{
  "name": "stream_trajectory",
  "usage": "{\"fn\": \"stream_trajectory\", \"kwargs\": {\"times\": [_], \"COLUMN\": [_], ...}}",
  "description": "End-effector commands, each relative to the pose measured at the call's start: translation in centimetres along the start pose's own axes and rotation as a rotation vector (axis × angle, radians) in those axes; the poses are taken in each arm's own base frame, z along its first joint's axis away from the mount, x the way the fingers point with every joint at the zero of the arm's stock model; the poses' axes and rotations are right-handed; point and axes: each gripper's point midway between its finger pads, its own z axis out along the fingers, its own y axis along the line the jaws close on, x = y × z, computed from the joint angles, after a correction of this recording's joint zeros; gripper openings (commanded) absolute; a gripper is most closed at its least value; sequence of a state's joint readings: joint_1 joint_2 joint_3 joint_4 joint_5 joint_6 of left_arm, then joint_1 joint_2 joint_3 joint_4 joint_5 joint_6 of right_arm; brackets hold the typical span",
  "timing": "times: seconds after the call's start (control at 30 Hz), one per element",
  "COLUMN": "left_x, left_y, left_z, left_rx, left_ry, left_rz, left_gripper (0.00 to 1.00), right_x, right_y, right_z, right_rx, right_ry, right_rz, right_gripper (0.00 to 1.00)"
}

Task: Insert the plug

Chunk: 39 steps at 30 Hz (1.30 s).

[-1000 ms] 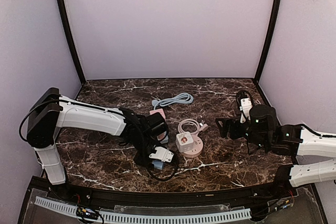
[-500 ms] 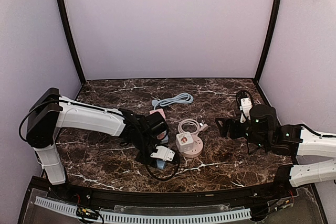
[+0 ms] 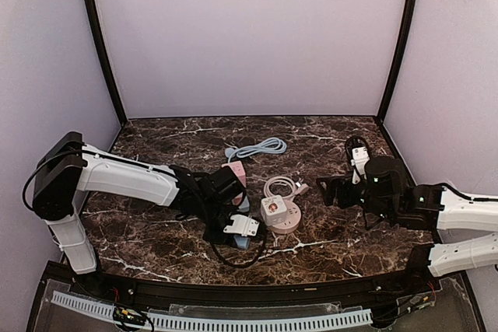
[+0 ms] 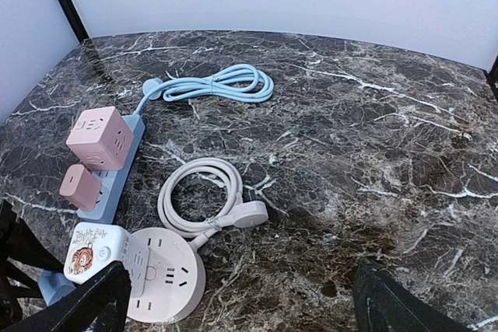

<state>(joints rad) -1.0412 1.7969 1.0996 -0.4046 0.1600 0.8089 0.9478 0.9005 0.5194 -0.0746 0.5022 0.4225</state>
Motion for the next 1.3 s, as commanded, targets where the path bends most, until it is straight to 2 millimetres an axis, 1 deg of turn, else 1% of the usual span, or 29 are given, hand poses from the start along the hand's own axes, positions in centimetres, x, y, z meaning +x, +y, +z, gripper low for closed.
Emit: {"fn": "stream_trajectory", "kwargs": {"times": [0.0,0.2,0.3,0.33,0.37,0.4,0.43,0.53,0.7,0.77,0.83,0.87,0.97,1.03,1.1,1.27], "left_x": [-1.5,-2.2,-2.4,-3.1,-3.0,-3.5,-3.5,-4.5,-5.8,-6.6,-6.9,-7.1,-7.7,-8.0,-8.1,-8.1], "left_y": [0.8,1.9,2.5,3.2,3.2,3.8,4.0,5.4,7.0,7.9,8.2,8.2,8.6,8.7,8.6,8.4], "left_z": [-2.1,-3.2,-3.4,-4.1,-4.3,-4.7,-4.9,-5.9,-7.4,-8.6,-8.9,-8.8,-9.5,-9.8,-9.9,-11.1], "left_rx": [-0.067,-0.149,-0.209,-0.246,-0.264,-0.295,-0.318,-0.402,-0.511,-0.574,-0.593,-0.591,-0.612,-0.615,-0.609,-0.630], "left_ry": [-0.095,-0.148,-0.188,-0.223,-0.230,-0.261,-0.272,-0.345,-0.462,-0.526,-0.552,-0.561,-0.616,-0.638,-0.651,-0.699], "left_rz": [-0.024,-0.061,-0.069,-0.072,-0.076,-0.079,-0.082,-0.103,-0.129,-0.138,-0.147,-0.147,-0.169,-0.183,-0.192,-0.219], "left_gripper": [0.15,0.14,0.14,0.14,0.14,0.14,0.14,0.14,0.14,0.14,0.14,0.14,0.14,0.13,0.14,0.13], "right_x": [-0.6,-0.9,-1.2,-1.3,-1.4,-1.7,-1.8,-2.3,-3.6,-3.7,-3.9,-3.9,-3.7,-3.5,-3.2,-2.7], "right_y": [0.8,2.4,4.0,4.5,5.1,5.7,6.2,7.6,10.4,11.5,12.7,13.2,14.9,15.9,16.5,17.2], "right_z": [0.1,-0.2,-0.4,-0.5,-0.6,-0.8,-0.9,-1.4,-2.3,-2.5,-2.6,-2.5,-2.2,-1.6,-1.0,0.0], "right_rx": [-0.041,-0.129,-0.209,-0.235,-0.267,-0.294,-0.319,-0.373,-0.486,-0.522,-0.562,-0.578,-0.631,-0.646,-0.645,-0.633], "right_ry": [-0.011,0.001,0.011,0.018,0.030,0.038,0.050,0.093,0.181,0.230,0.270,0.291,0.362,0.409,0.439,0.478], "right_rz": [0.028,0.070,0.086,0.096,0.103,0.112,0.117,0.143,0.163,0.166,0.178,0.185,0.200,0.205,0.208,0.217], "right_gripper": [0.99,0.99,0.99,0.99,0.99,0.99,0.99,0.99,0.99,0.98,0.96,0.95,0.91,0.91,0.89,0.86]}}
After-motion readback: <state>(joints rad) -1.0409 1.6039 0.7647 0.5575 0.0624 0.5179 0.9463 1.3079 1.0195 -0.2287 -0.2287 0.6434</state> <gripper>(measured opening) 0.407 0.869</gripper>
